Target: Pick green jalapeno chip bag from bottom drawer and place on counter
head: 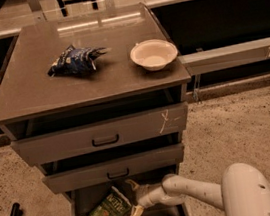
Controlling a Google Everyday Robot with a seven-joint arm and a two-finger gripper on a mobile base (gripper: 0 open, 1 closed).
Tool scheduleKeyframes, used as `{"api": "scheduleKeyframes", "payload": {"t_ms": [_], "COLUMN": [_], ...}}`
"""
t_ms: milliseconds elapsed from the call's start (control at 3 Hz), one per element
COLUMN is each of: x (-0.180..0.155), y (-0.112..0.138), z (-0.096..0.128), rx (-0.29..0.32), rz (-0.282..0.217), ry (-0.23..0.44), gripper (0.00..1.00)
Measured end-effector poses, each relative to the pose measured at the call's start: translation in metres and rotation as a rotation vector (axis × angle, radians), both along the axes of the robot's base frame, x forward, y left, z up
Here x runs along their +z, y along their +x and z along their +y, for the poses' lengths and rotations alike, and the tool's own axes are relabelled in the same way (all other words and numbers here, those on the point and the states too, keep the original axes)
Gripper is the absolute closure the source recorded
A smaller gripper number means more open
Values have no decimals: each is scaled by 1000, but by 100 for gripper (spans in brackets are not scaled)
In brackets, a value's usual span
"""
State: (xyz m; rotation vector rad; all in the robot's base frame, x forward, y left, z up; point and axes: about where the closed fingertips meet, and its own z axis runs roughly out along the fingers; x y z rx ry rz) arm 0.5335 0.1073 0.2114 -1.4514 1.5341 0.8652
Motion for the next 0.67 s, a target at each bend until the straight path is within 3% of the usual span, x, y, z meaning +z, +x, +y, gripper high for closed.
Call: {"api": "scheduleKeyframes", "payload": {"t_ms": [667], "x": [-50], "y": [-5], "z": [23], "rx": [10], "rz": [-36], "ry": [-48], "gripper": [0]}}
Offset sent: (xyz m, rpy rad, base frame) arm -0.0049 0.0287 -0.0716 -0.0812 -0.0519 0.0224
